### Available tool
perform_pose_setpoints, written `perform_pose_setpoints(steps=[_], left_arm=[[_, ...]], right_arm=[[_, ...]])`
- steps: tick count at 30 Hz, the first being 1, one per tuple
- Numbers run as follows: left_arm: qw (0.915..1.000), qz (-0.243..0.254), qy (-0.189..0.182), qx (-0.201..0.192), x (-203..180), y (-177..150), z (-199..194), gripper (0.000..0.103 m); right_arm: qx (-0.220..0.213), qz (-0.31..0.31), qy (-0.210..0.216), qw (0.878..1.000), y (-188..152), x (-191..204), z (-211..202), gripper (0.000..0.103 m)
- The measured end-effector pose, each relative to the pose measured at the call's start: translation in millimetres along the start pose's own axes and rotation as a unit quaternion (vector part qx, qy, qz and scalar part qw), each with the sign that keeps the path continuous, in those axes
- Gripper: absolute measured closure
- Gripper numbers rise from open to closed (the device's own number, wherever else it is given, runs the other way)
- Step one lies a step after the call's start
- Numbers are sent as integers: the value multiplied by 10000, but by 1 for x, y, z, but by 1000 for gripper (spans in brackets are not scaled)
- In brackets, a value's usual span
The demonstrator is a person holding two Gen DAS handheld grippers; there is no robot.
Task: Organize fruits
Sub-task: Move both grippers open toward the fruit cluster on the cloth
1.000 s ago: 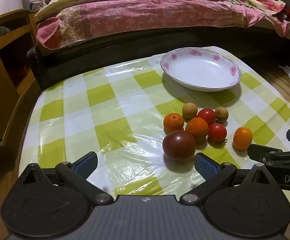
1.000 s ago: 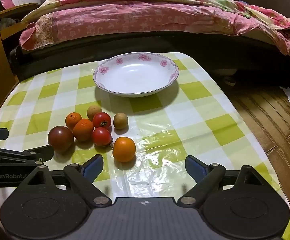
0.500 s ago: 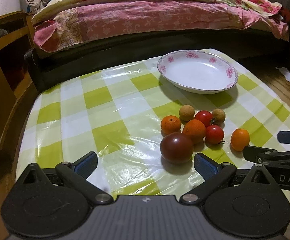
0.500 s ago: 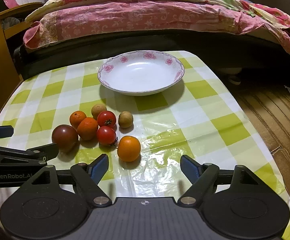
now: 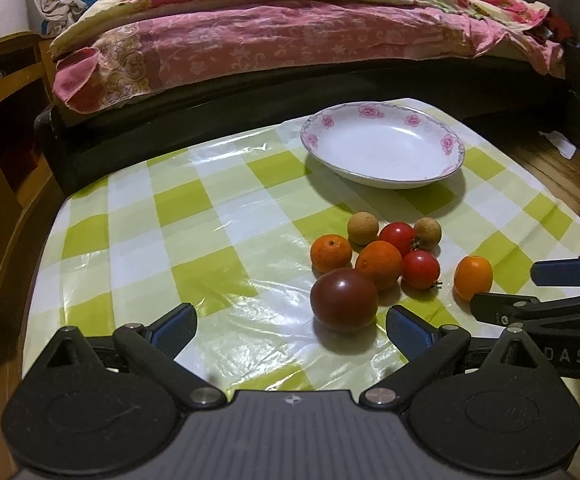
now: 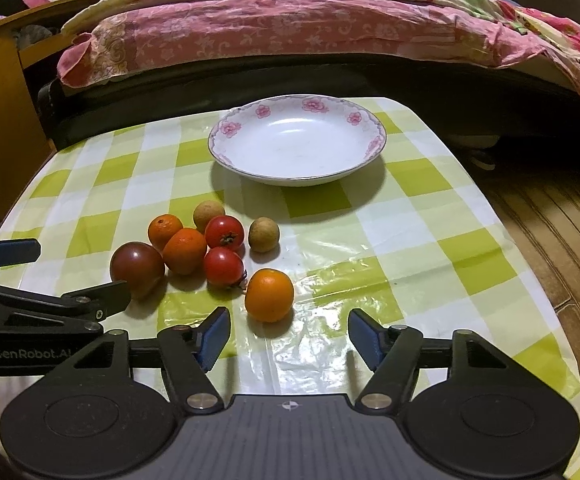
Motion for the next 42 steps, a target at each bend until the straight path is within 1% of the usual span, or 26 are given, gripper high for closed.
perform_pose_setpoints(steps=[10,13,16,20,22,25,27,30,35,39,41,42], left_arm=[[9998,209,-17,-37,-4,2,4,0],[9994,323,-30,-71,-5,2,3,0],[9994,338,-97,-47,-5,1,2,0],[9991,418,-81,42,-7,2,-1,1],[9986,524,-77,44,-7,5,-1,2],[9978,648,-164,-5,-4,10,0,4],[9970,723,-259,-18,-4,10,4,5],[9964,671,-515,93,-2,9,15,9],[9958,601,-666,162,-4,8,26,18],[9957,519,-739,215,-5,11,34,26],[9955,494,-771,255,-7,13,38,34],[9954,493,-781,268,-8,14,40,36]], right_arm=[[88,-88,53,9999,0,2,7,42],[114,-135,82,9998,1,2,9,46],[169,-155,140,9996,1,2,10,46],[239,-273,289,9989,3,4,8,46],[294,-448,358,9979,5,8,7,46],[205,-627,375,9971,9,10,5,46],[311,-665,430,9964,10,12,8,46],[389,-773,464,9952,11,12,13,46],[608,-868,522,9930,11,13,28,47],[686,-889,573,9920,11,13,33,54],[676,-930,542,9919,11,14,33,56],[673,-932,521,9920,11,14,33,57]])
Point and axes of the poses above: each gripper's, at about its wrist camera, not at the fingertips, and z roughly the way its jaws point, x to its left, y to its top, the point moved 5 cm from there along z, roughly the way its jaws point, and after that the axes turned 13 degrees about z, right-handed, at the moved point
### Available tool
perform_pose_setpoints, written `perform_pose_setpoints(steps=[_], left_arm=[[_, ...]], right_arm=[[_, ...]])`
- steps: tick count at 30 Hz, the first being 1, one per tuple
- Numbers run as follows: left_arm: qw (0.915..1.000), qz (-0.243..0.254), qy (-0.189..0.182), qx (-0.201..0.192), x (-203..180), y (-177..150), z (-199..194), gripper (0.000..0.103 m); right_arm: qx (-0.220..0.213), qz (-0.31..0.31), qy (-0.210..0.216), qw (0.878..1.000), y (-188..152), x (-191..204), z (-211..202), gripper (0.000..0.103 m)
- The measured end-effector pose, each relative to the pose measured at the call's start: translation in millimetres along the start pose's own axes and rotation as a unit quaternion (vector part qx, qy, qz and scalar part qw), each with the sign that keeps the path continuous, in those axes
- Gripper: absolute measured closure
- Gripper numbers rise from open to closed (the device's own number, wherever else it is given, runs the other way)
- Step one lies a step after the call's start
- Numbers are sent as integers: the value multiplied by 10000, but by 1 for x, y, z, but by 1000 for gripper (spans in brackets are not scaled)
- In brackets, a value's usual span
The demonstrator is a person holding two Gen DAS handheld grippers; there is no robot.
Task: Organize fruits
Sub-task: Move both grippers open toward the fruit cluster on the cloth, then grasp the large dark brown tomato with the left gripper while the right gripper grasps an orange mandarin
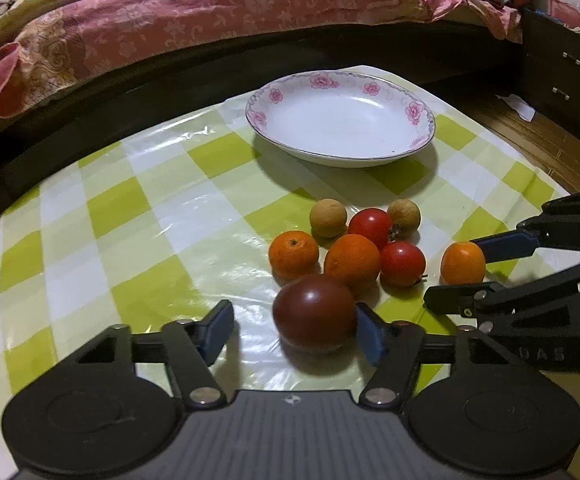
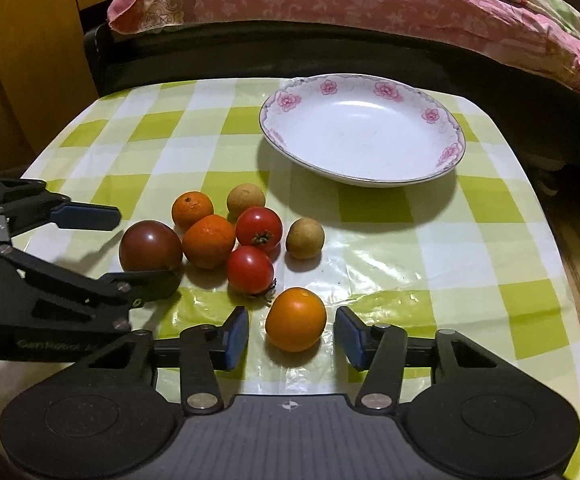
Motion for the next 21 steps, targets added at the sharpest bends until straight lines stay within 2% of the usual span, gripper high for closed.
perform_pose_setpoints(steps=[13,17,21], left_arm=[[10000,-28,-14,0,-7,4,1,54],[10000,-55,-25,24,-6,5,1,55],[10000,-60,-33,51,-7,4,0,55]], right_arm=[[-41,-37,-125,9999,1,-1,-1,67],[-36,-9,-92,10000,3,-3,-2,74],[-37,-55,-106,9999,2,-2,-3,75]])
Point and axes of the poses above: each gripper's, at about its wrist camera, not at the fingertips, and z roughly the way its jaws point, x to its left, y to its top, the point moved 5 cm from there along z, roughly the way its jaws point, and after that the axes turned 13 degrees about z, right-handed, at the moved point
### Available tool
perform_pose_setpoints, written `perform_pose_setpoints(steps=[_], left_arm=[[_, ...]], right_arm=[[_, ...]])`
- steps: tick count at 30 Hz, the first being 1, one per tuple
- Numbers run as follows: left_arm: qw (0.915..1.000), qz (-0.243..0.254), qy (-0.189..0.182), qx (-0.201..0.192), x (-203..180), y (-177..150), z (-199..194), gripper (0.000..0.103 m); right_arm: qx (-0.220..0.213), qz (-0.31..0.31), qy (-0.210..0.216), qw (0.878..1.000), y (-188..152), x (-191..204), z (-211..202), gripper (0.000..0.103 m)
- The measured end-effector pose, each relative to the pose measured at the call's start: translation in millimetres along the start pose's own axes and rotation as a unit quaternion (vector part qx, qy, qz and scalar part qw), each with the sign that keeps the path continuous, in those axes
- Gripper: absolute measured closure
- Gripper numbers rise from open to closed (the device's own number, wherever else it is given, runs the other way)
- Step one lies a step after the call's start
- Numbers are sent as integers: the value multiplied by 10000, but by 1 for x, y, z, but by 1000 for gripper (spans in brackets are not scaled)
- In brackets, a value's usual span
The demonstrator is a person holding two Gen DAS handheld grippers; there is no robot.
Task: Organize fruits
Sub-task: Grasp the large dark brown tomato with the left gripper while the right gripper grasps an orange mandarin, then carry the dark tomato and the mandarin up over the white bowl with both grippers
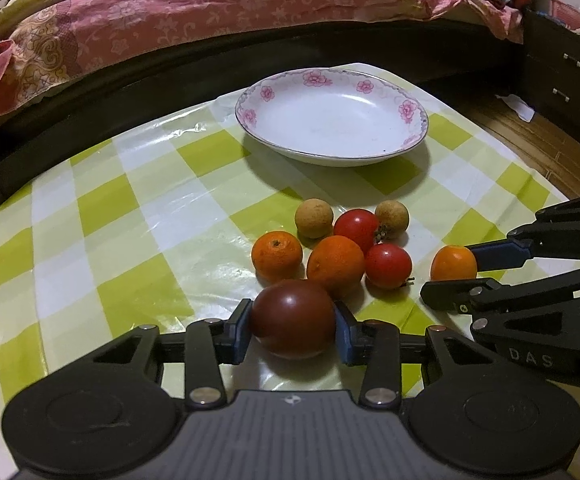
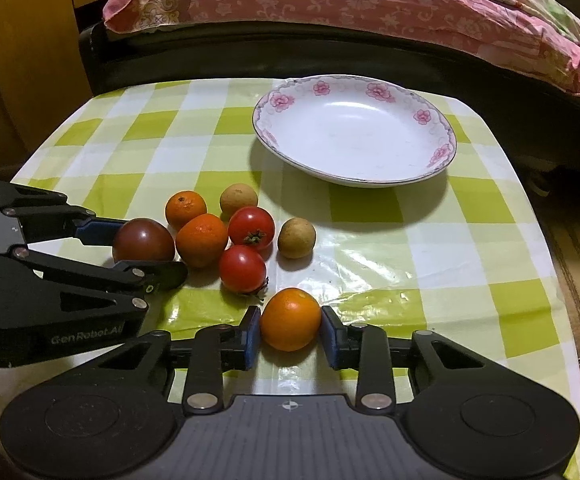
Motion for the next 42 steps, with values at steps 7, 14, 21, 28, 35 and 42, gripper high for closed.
perform_pose_setpoints(steps=[7,14,21,28,35,42], left_arm=[[10000,9,13,26,-1,-1,-1,55],[10000,21,7,5,-3,1,-5,55],[10000,29,-13,-59,-5,4,-11,55],[10000,38,-13,-76,-5,6,-13,55],[9999,29,-15,-119,-6,9,-15,55],[9999,-2,-18,-146,-5,12,-16,55]], right_arm=[[9,-19,10,10000,1,1,-1,75],[-3,-33,14,10000,1,2,-2,75],[-51,-63,27,10000,-1,6,-7,75],[-83,-58,56,9999,1,8,-10,75],[-118,-55,88,9999,3,10,-13,75],[-163,-38,118,9998,5,11,-15,75]])
Point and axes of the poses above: each gripper's, at about its wrist camera, not at the fingertips, and z roughly the way its jaws point, x to its left, y to its top, the point moved 5 cm from there along z, roughly the way its jaws point, and after that the axes turned 13 degrees about z, right-handed, at the moved point
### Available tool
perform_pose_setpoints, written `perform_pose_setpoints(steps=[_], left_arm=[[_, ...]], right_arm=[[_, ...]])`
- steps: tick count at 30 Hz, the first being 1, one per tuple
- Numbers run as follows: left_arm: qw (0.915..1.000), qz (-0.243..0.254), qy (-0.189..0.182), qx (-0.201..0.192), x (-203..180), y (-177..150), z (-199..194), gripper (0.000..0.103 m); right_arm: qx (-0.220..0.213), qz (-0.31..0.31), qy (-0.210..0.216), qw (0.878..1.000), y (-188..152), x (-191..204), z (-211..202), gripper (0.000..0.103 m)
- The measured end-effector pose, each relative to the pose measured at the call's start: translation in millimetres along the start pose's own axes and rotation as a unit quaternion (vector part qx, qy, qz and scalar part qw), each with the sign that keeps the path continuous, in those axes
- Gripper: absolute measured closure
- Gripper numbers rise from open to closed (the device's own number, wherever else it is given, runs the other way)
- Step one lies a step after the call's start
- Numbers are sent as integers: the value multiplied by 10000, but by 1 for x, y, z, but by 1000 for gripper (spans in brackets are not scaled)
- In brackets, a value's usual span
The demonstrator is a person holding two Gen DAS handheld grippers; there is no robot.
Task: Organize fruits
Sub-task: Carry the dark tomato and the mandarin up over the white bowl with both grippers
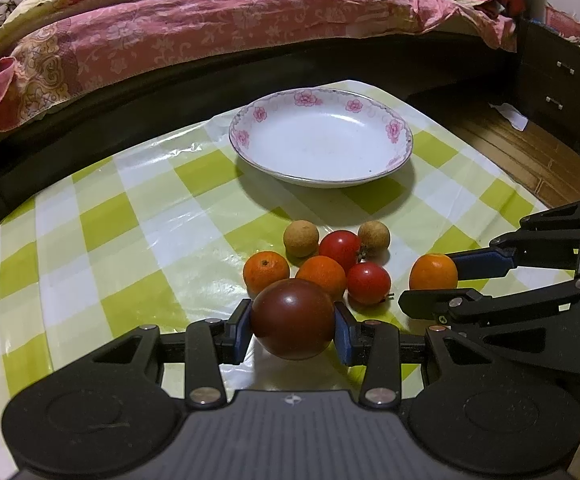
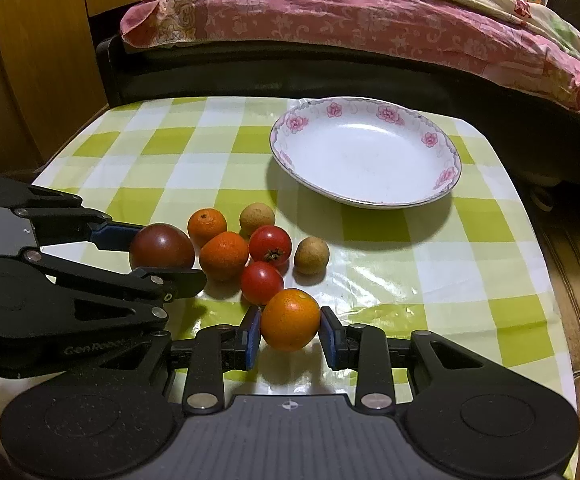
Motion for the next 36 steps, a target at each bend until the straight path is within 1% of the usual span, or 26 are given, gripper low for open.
perform_pose_setpoints(steps=[8,18,22,30,36], left_arm=[[9999,-38,7,-98,2,7,-1,55],[9996,-46,40,-269,7,26,3,55],[9993,-26,65,-354,10,40,9,55],[9984,-75,131,-543,21,75,28,55],[9986,-3,159,-513,26,90,49,55]], right_arm=[[-63,77,37,9999,5,-1,-2,75],[-185,318,65,9993,20,-9,-4,75],[-255,347,26,9991,28,-13,-2,75],[-600,192,-129,9979,61,-25,5,75],[-756,166,-192,9968,79,-37,18,75]])
Point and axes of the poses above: each gripper's, at about its wrist camera, not at the fingertips, and z roughly the way its jaws point, x to its left, y to its top, the point moved 5 cm from there along z, roughly the way its jaws point, and after that the axes turned 13 degrees about z, right-handed, at the moved point
